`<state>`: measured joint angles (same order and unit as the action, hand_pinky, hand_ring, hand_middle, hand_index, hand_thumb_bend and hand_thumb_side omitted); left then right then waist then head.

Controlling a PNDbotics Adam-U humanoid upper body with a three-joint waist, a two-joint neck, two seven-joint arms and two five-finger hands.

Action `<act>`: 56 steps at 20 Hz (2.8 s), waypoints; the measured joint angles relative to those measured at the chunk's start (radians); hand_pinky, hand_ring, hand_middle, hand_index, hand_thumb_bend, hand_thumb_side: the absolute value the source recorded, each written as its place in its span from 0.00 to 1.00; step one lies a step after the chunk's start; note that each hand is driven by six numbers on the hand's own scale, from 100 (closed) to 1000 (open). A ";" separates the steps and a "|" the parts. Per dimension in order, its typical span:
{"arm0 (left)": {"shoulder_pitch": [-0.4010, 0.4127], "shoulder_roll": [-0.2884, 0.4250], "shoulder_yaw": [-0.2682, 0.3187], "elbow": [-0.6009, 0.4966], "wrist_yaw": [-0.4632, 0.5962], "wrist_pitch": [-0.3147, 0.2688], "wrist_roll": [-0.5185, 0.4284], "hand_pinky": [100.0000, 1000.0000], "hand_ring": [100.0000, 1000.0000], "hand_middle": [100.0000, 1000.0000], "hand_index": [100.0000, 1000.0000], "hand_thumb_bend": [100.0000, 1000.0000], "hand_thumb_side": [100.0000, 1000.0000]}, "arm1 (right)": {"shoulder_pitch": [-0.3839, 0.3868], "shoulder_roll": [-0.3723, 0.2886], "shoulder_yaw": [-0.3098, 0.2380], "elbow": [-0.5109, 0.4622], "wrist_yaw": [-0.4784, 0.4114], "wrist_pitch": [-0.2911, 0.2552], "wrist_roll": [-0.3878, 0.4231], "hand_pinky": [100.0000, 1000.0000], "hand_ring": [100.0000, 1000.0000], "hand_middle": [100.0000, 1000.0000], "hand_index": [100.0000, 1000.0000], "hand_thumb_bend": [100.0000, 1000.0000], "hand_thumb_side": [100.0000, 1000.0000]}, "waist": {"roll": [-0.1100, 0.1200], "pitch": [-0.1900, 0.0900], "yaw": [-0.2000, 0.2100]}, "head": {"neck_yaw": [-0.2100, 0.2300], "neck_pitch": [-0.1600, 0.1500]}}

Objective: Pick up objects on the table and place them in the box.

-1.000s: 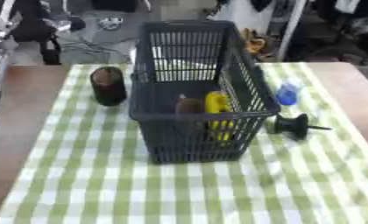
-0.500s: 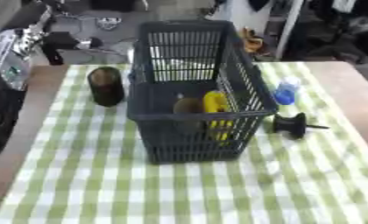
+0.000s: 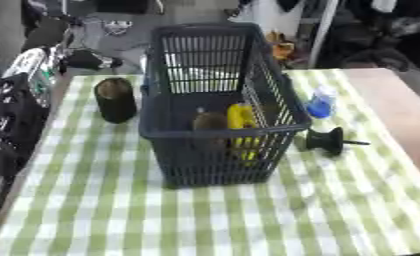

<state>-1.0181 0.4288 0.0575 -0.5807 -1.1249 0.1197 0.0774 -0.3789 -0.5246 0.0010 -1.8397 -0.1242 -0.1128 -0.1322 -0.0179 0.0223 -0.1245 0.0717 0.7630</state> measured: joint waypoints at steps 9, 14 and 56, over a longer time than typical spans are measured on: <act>-0.008 0.002 0.009 0.031 0.000 -0.006 -0.023 0.74 0.83 0.89 0.93 1.00 0.65 | -0.014 0.000 0.000 0.000 0.000 -0.001 0.001 0.57 0.74 0.72 0.97 0.01 0.68 | 0.016 0.045 -0.008 | 0.004 -0.035; -0.022 0.008 0.010 0.030 0.009 -0.017 -0.069 0.75 0.82 0.87 0.93 1.00 0.67 | -0.026 0.000 0.000 -0.001 0.000 0.000 0.000 0.57 0.74 0.72 0.97 0.01 0.68 | 0.027 0.076 0.003 | 0.007 -0.053; -0.037 0.018 0.014 -0.020 0.033 -0.093 -0.192 0.75 0.78 0.81 0.91 1.00 0.64 | -0.049 0.000 -0.007 -0.013 0.010 0.006 -0.006 0.56 0.75 0.72 0.97 0.02 0.67 | 0.047 0.219 0.006 | 0.001 -0.113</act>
<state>-1.0547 0.4469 0.0716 -0.6008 -1.0924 0.0270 -0.1142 -0.4275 -0.5246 -0.0056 -1.8531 -0.1137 -0.1073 -0.1379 0.0292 0.2411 -0.1186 0.0731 0.6499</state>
